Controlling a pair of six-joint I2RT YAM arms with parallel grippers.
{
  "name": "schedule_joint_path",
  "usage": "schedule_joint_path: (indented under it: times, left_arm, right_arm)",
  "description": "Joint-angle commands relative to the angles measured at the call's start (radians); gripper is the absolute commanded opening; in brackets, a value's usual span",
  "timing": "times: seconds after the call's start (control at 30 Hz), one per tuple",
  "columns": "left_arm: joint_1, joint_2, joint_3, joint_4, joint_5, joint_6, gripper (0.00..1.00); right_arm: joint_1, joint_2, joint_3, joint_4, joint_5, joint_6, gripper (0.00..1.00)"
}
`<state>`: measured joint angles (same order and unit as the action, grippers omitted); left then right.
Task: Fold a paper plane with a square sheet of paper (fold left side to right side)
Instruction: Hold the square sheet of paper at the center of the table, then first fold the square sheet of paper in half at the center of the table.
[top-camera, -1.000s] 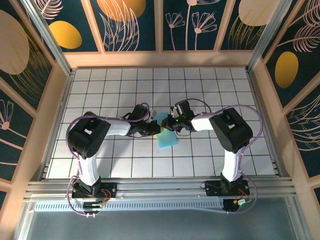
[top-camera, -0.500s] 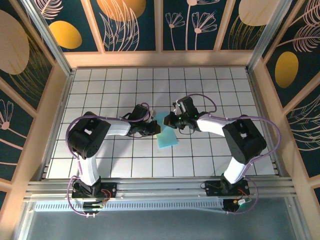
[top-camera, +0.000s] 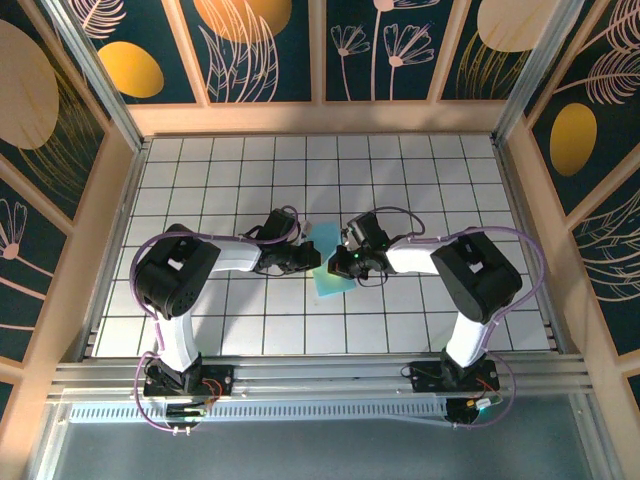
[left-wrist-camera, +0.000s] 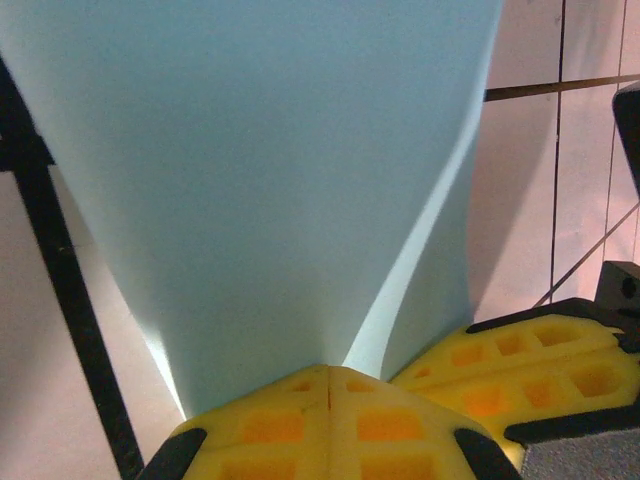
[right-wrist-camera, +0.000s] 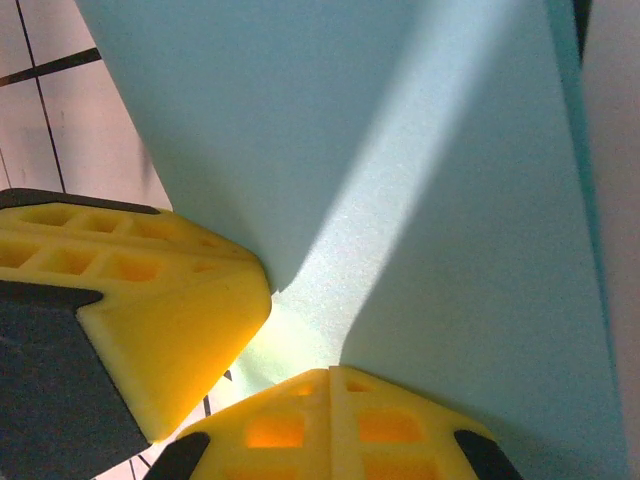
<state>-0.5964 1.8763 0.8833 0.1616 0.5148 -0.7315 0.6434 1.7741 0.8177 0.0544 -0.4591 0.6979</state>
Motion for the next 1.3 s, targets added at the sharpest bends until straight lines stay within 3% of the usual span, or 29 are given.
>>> schedule_joint_path:
  times: [0.0, 1.27]
  left_arm:
    - [-0.004, -0.031, 0.042, -0.037, -0.017, -0.016, 0.00]
    - [0.014, 0.070, 0.028, 0.007, -0.109, 0.001, 0.00]
  right_arm:
    - [0.007, 0.028, -0.038, -0.053, 0.055, 0.005, 0.00]
    - [0.003, 0.080, -0.016, -0.155, 0.137, -0.041, 0.00]
